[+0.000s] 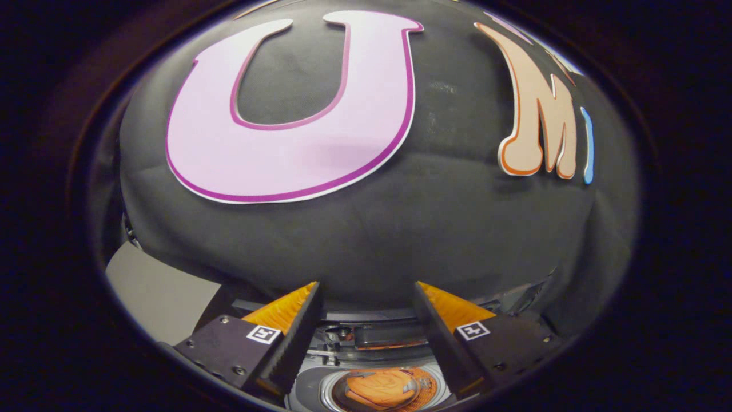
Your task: Put the clothes into the washing machine and then close the washing machine lid.
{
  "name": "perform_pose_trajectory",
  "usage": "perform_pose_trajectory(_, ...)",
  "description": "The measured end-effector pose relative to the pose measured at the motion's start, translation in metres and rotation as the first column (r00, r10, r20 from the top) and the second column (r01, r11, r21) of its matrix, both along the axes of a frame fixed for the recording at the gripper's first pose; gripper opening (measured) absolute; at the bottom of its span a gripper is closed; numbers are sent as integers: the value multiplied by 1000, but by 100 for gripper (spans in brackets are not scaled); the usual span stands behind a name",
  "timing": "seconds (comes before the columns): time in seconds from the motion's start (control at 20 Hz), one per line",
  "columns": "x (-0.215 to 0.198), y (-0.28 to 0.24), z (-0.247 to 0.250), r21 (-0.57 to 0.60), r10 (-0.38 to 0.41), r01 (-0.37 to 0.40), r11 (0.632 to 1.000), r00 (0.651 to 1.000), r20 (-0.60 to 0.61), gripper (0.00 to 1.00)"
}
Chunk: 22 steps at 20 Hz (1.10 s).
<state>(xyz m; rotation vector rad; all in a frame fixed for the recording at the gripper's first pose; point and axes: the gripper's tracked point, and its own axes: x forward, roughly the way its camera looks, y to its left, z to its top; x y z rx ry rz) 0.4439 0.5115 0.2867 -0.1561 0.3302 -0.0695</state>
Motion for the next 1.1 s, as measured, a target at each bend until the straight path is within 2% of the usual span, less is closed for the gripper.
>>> perform_pose_trajectory(0.4,-56,0,-8,9,26,-26,1000,999,23,96)
perform_pose_trajectory(0.8,-136,-5,-50,44,26,-25,999,1000,-11,96)
perform_pose_trajectory(1.1,-168,-19,-48,76,18,-21,997,999,44,96)
